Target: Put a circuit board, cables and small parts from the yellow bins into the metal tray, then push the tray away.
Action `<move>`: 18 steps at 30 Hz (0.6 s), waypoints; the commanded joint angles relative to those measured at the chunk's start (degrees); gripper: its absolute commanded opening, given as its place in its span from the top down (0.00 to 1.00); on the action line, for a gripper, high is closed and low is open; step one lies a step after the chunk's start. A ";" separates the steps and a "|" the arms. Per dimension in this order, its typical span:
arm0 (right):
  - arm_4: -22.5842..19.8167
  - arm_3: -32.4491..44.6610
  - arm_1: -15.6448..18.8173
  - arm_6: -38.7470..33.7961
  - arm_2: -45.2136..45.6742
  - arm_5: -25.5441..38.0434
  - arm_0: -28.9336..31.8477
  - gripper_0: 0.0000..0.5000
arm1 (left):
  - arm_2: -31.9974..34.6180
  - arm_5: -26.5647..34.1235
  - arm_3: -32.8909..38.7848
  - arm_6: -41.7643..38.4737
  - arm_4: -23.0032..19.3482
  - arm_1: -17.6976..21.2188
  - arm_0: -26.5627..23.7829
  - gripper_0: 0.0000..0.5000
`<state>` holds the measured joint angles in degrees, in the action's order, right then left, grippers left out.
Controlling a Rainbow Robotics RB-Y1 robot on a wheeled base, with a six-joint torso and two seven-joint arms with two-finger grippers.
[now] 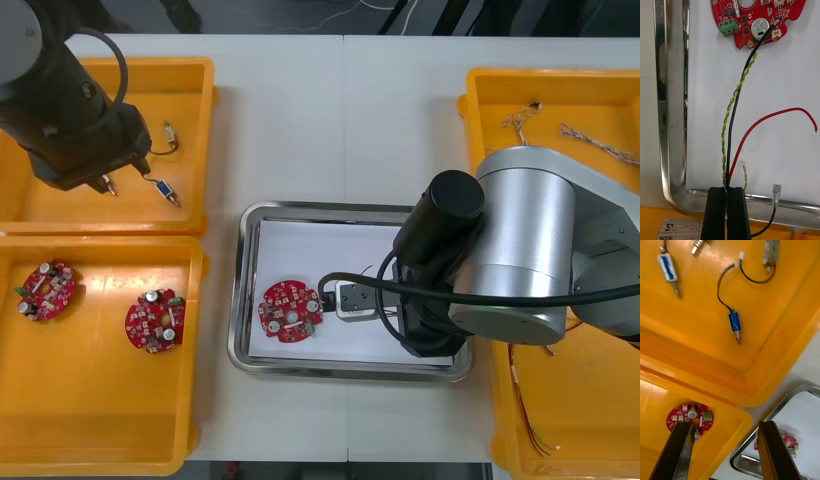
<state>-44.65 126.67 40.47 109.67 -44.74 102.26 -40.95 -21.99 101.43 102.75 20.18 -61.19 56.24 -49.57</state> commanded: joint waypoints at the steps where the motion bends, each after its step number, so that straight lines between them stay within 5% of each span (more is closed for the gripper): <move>1: 0.53 -2.74 -1.27 5.03 -0.61 -2.77 0.25 1.00 | 4.50 1.23 -3.61 9.44 0.55 2.82 -1.41 0.00; 18: 10.99 -8.37 -3.03 4.41 -7.29 -9.80 5.62 1.00 | 8.46 -4.57 -14.34 12.25 3.71 0.54 -1.41 0.00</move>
<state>-34.90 117.68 38.22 114.75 -51.25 93.30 -38.08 -15.09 98.03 89.07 35.76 -58.85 56.38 -49.57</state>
